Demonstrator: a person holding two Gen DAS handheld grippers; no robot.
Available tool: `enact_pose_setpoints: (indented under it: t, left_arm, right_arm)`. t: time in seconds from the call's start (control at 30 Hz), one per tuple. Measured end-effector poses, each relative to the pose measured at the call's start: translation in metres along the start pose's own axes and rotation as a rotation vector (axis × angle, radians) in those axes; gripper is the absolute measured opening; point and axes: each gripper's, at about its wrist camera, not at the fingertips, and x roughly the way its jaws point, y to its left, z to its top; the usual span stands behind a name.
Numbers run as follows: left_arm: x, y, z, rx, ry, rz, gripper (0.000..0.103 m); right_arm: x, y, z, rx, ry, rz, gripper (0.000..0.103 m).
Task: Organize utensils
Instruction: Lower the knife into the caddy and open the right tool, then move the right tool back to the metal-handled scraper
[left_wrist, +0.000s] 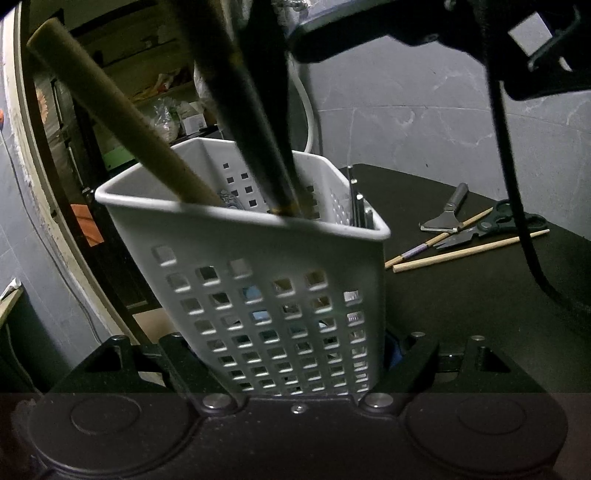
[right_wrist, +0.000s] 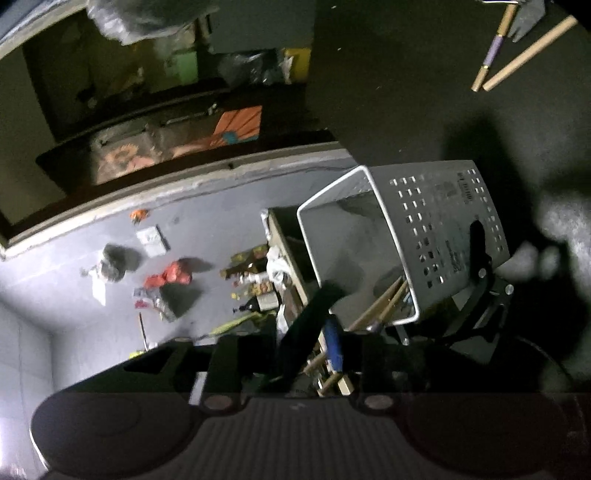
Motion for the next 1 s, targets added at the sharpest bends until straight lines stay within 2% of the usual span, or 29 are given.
enact_pose_setpoints:
  t: [0.03,0.1,0.23,0.4,0.47,0.6,0.67,0.83,0.9,0.93,1.0]
  left_arm:
    - [0.000,0.000,0.000,0.002,0.000,0.001,0.082]
    - [-0.001,0.000,0.000,0.001,-0.001,0.002,0.082]
    - [-0.001,0.000,0.000,0.000,-0.001,0.003,0.082]
    - [0.000,-0.001,0.000,0.002,-0.003,0.004,0.082]
    - [0.000,-0.001,0.000,0.003,-0.003,0.004,0.082]
    - [0.000,-0.001,0.000,0.011,0.001,0.004,0.082]
    - [0.000,-0.001,0.000,0.012,0.002,0.004,0.082]
    - [0.000,-0.003,0.002,0.013,0.006,0.007,0.083]
    - [0.000,-0.003,0.002,0.013,0.006,0.009,0.083]
    - [0.000,-0.003,0.002,0.013,0.006,0.009,0.083]
    - [0.000,-0.003,0.002,0.012,0.006,0.009,0.083]
  right_arm:
    - [0.001,0.001,-0.001,-0.003,-0.006,0.005,0.044]
    - [0.001,0.006,-0.002,-0.025,-0.018,0.012,0.057]
    - [-0.010,0.014,-0.006,-0.099,-0.043,-0.012,0.065]
    - [-0.044,0.012,-0.008,-0.166,-0.161,-0.043,0.094]
    - [-0.059,0.002,-0.007,-0.169,-0.211,-0.054,0.102]
    - [-0.074,-0.020,-0.002,-0.203,-0.220,-0.106,0.103]
    - [-0.076,-0.023,-0.001,-0.276,-0.177,-0.151,0.103]
    - [-0.073,-0.011,-0.009,-0.746,-0.008,-0.286,0.103]
    - [-0.069,-0.010,-0.013,-0.915,0.103,-0.352,0.103]
    - [-0.067,-0.010,-0.013,-0.969,0.148,-0.392,0.103]
    - [-0.059,-0.009,-0.016,-1.093,0.241,-0.529,0.103]
